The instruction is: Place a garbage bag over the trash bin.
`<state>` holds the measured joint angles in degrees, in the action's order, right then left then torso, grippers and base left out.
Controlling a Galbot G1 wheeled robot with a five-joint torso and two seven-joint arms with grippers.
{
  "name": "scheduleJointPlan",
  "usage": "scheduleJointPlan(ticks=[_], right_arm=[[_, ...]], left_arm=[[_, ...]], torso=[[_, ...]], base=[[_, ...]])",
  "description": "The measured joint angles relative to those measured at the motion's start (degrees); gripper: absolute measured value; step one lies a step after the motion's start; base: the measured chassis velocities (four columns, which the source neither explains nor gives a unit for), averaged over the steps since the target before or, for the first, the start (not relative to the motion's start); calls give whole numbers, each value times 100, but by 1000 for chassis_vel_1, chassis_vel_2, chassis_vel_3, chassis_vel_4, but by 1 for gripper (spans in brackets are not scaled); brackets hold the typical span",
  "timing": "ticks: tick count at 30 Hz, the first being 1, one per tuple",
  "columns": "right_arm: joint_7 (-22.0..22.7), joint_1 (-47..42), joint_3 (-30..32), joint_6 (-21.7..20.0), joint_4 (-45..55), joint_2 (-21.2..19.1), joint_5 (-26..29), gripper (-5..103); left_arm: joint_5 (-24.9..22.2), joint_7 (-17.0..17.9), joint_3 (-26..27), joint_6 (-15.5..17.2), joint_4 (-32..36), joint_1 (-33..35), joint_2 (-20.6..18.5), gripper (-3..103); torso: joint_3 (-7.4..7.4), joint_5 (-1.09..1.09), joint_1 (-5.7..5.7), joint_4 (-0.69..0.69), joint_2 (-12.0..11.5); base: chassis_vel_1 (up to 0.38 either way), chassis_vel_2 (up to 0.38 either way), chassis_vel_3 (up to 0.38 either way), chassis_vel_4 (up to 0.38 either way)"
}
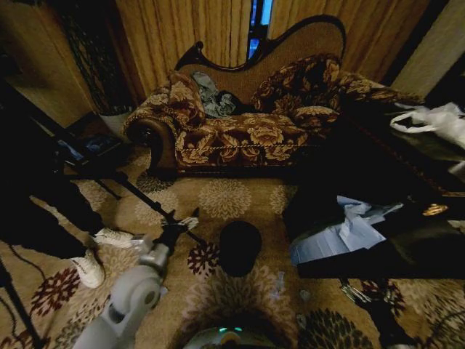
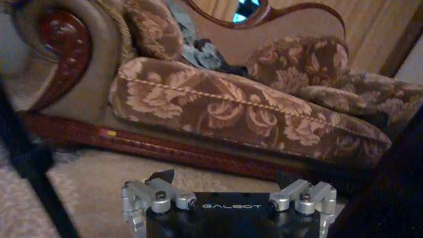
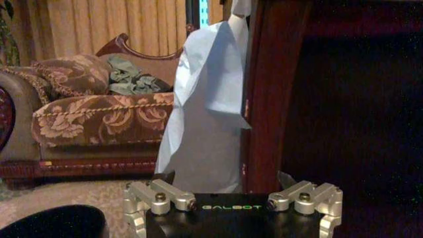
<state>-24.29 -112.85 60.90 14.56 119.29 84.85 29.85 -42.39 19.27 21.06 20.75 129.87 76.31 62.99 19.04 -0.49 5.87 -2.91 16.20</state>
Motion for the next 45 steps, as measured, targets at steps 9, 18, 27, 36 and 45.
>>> scheduleJointPlan(ticks=[9, 18, 27, 36, 45], right_arm=[[-94, -98, 28, 122, 69, 284, -73, 100], [-93, -12, 9, 126, -20, 388, -243, 100], [-43, 296, -67, 55, -262, 463, -555, 100], [104, 442, 13, -38, -364, 369, -508, 100], [121, 454, 50, 15, -499, 342, -438, 100]], left_arm=[[-618, 433, -1329, -9, -996, -1995, -53, 100], [-2460, 1475, -2677, 115, -1256, -3455, 550, 100], [-3880, 1464, -3486, 196, -1841, -4749, 1262, 100], [-4665, 836, -4017, 410, -2575, -5396, 1919, 100], [-4919, -567, -4284, 809, -3303, -5718, 1902, 100]], torso=[[0, 1, 0, -1, 0], [0, 2, 0, 0, 0], [0, 2, 0, 0, 0], [0, 1, 0, -1, 0], [0, -1, 0, 0, 0]], base=[[0, 0, 0, 0], [0, 0, 0, 0], [0, 0, 0, 0], [0, 0, 0, 0], [0, 0, 0, 0]])
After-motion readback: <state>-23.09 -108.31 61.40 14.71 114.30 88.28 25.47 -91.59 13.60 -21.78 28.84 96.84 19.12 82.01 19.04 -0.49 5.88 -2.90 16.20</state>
